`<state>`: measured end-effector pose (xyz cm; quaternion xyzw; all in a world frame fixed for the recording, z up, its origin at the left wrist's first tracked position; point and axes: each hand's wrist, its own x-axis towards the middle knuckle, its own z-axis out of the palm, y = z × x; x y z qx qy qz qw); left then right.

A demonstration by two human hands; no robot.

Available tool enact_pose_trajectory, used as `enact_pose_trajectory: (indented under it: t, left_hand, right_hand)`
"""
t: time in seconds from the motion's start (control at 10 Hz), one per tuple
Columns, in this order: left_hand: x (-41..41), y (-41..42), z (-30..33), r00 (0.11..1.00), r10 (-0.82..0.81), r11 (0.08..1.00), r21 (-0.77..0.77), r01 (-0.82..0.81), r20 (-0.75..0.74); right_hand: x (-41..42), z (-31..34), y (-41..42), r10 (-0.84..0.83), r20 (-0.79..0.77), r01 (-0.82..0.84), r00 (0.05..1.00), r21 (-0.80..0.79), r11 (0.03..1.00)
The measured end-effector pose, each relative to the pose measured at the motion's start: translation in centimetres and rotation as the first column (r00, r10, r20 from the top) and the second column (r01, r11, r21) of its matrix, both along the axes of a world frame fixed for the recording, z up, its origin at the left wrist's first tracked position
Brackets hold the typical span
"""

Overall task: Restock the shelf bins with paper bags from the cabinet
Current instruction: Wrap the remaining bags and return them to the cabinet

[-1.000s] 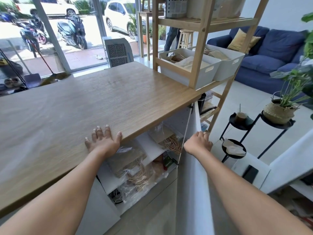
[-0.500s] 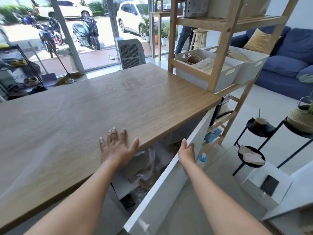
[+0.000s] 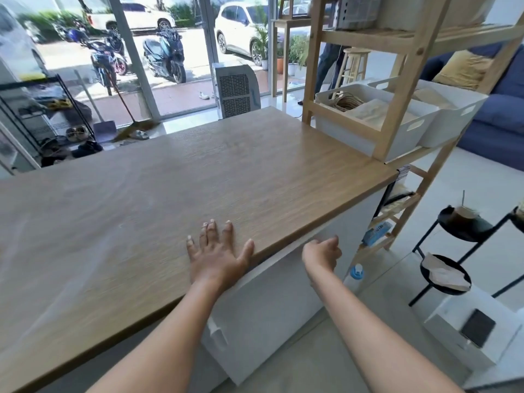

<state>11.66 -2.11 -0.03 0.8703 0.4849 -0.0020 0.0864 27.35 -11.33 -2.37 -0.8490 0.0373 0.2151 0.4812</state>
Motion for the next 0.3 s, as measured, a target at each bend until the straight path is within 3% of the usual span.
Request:
enact_pose_trajectory:
  t: [0.1, 0.2, 0.3]
  left_hand:
    - [0.0, 0.1, 0.0, 1.000, 0.015, 1.000, 0.003, -0.015, 0.002]
    - [0.0, -0.2, 0.2, 1.000, 0.010, 1.000, -0.005, -0.010, 0.004]
    - [0.0, -0.1, 0.2, 1.000, 0.011, 1.000, 0.003, -0.011, -0.010]
  right_hand:
    - [-0.2, 4.1, -3.4, 0.073, -0.027, -0.067, 0.997, 0.184, 0.981]
    - [-1.1, 11.8, -9.1, 0.171, 0.072, -0.182, 0.983, 0.564, 0.805]
    - [-1.8, 22.7, -15.9, 0.180, 0.204, -0.267, 0.962, 0.830, 0.489]
